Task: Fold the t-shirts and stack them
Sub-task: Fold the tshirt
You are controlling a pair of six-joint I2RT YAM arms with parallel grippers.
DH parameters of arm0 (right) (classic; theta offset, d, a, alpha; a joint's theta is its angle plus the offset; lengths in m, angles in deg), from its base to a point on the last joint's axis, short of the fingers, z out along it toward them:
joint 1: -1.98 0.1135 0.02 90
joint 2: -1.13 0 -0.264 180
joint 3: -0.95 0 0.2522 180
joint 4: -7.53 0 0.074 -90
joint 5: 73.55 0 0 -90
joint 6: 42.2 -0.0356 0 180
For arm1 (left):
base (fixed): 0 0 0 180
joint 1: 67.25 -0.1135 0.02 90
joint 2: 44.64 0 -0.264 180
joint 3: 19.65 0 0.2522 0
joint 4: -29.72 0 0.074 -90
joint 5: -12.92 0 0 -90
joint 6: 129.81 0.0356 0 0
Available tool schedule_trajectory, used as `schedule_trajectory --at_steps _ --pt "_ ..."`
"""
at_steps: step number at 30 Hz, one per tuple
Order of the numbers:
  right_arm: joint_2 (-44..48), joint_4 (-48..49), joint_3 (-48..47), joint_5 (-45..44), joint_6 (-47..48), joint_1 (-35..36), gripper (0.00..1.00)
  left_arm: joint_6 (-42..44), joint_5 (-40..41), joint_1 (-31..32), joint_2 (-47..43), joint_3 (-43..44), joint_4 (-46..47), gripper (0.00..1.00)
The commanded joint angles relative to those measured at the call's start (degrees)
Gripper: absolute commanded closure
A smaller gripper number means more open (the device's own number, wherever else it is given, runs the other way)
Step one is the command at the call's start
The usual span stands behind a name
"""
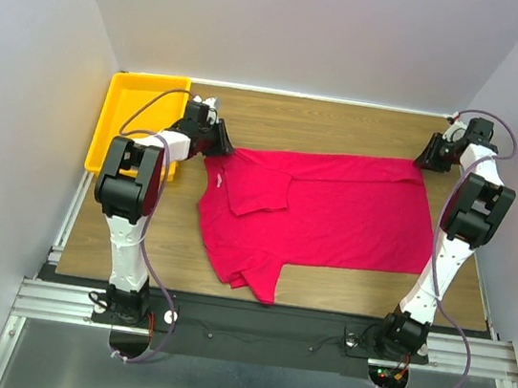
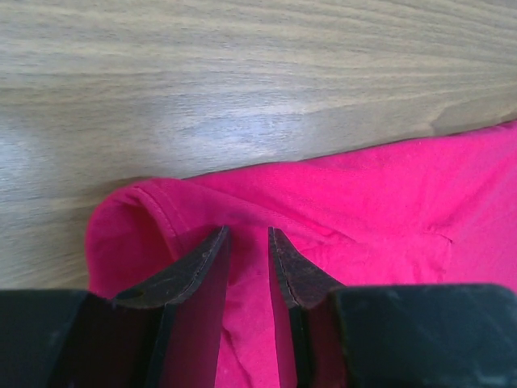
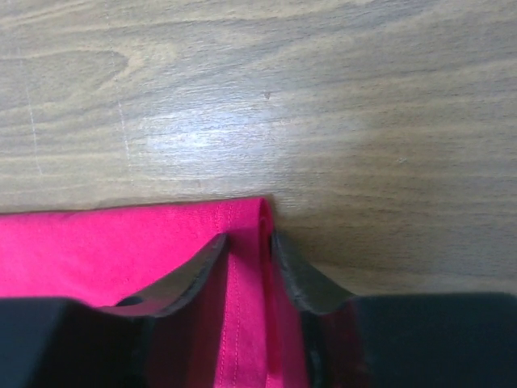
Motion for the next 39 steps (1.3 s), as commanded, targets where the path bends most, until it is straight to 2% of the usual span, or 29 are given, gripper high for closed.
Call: schedule_trajectory --at_steps 1,6,7,10,20,27,28,30,31,34,39 --pt "-0.96 1.63 -2.98 0.07 0.15 -0.12 0.69 1.25 1.13 0.2 0.07 0.95 -0.06 0.63" --pt "-0.7 1.63 -3.07 -0.1 0.68 -0.12 0.82 1.69 2.36 0.11 2.27 1.83 -1.47 0.63" --pt "-0.35 1.71 -3.07 -0.45 0.94 -0.12 0.88 1.61 2.54 0.2 2.36 1.74 -1.47 0.64" --pt "0.09 1.8 -3.86 -1.86 1.82 -0.12 0.96 1.78 3.42 0.11 2.53 1.66 -1.73 0.63" --pt "0.09 2.77 -7.29 -3.09 5.51 -0.12 0.97 2.13 4.74 0.11 3.06 2.8 -3.14 0.63" --pt "-0.79 3.03 -7.02 -7.39 8.5 -0.04 0.83 2.4 4.74 0.11 3.76 4.2 -3.66 0.63" --pt "-0.7 3.21 -7.02 -8.71 8.59 -0.04 0.76 2.48 4.74 0.2 3.76 4.38 -3.75 0.63" --pt "-0.53 3.73 -7.46 -12.75 8.85 -0.04 0.71 2.92 4.65 0.11 3.42 5.43 -4.01 0.63" --pt "-0.09 3.91 -7.46 -15.11 9.03 0.05 0.63 3.01 4.74 0.11 3.15 6.3 -4.02 0.62" --pt "1.05 5.05 -7.03 -17.59 9.99 0.14 0.51 3.54 4.48 0.2 2.19 7.89 -4.19 0.61" --pt "7.72 5.14 -2.91 -14.35 12.36 0.49 0.47 5.21 3.33 0.37 -2.28 11.06 -3.4 0.59"
